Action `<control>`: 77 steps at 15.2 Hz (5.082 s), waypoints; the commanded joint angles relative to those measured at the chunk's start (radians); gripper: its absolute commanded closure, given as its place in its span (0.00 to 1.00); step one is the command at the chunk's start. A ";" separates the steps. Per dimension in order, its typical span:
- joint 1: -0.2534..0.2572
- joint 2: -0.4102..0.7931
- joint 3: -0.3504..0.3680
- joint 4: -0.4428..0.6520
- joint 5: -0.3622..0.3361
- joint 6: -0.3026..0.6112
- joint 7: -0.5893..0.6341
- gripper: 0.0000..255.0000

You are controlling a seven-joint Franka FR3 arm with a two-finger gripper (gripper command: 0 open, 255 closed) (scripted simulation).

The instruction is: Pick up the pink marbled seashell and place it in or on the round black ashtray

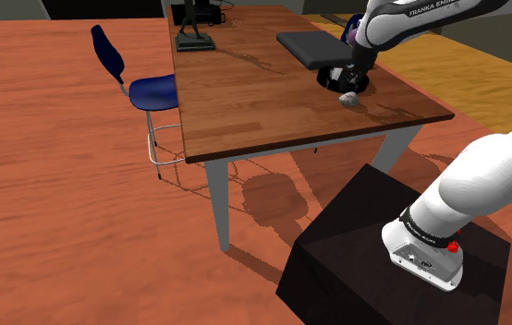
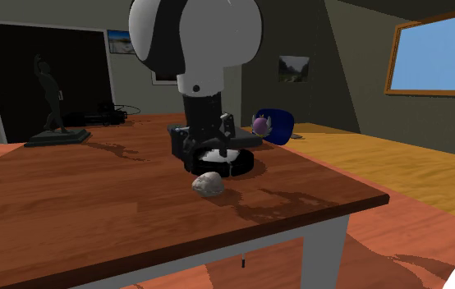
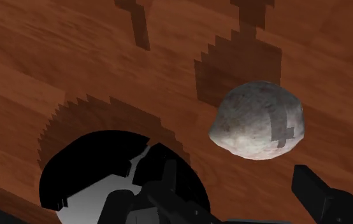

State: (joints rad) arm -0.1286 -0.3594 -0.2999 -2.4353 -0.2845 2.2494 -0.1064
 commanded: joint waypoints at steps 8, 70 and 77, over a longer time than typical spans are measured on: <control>-0.001 0.046 -0.012 -0.020 0.002 0.064 0.004 0.00; -0.062 -0.191 0.088 -0.021 -0.003 -0.213 0.249 1.00; -0.058 -0.002 0.025 0.166 0.022 -0.196 0.169 1.00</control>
State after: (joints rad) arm -0.1860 -0.4035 -0.2592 -2.3024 -0.2675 2.0409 0.0815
